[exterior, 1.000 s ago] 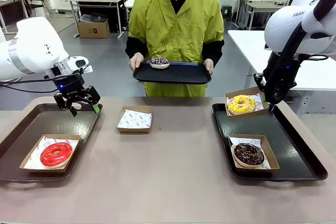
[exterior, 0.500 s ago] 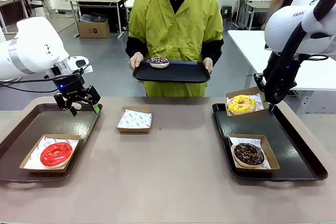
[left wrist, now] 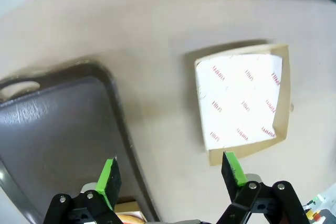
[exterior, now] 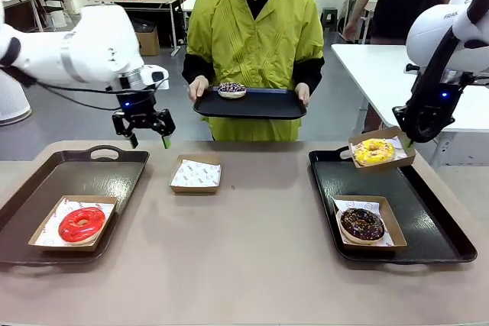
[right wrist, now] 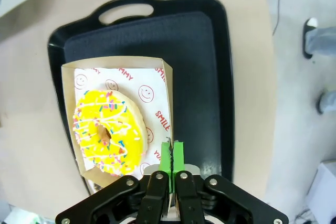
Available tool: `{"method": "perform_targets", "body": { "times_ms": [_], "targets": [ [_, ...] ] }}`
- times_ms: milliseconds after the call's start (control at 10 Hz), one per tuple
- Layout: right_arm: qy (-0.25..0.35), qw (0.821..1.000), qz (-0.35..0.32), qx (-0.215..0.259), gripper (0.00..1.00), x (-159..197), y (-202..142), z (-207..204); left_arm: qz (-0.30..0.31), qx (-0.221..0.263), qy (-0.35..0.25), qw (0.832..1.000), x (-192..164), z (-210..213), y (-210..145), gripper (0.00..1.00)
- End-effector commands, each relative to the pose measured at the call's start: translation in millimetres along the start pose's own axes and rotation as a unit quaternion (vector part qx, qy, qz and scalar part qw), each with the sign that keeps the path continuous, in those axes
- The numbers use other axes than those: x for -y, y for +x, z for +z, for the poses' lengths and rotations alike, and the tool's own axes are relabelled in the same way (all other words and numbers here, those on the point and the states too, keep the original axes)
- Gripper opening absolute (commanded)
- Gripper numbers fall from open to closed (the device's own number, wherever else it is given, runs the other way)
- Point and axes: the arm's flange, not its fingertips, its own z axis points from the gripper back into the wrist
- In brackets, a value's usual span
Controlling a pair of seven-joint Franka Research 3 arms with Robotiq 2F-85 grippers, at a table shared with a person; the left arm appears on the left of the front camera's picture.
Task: Individually package the donuts and arrange them on the tray.
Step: Place the picked Paper togo box on the Handle tray while simultaneously picking up another Paper togo box from the table with the other hand.
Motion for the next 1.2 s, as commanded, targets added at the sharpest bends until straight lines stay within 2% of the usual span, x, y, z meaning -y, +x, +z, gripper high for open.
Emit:
{"method": "perform_targets", "body": {
  "times_ms": [0,200,500,1100],
  "targets": [
    [0.001,0.999,0.041,-0.007,0.01,9.0,17.2,-12.0,0.004,-0.017,0.025,1.000,13.1,-6.6,27.9,1.00],
    [0.006,0.999,0.050,-0.016,0.01,9.4,29.3,-34.0,0.011,-0.021,0.033,0.999,22.3,-23.1,43.1,1.00],
    [0.020,0.999,0.023,-0.025,0.01,4.8,40.9,-58.5,0.015,-0.002,0.036,0.999,21.1,-38.4,48.1,1.00],
    [0.052,0.998,-0.014,-0.027,0.01,0.8,49.5,-72.7,0.023,0.005,0.028,0.999,23.6,-56.3,39.4,1.00]
  ]
}}
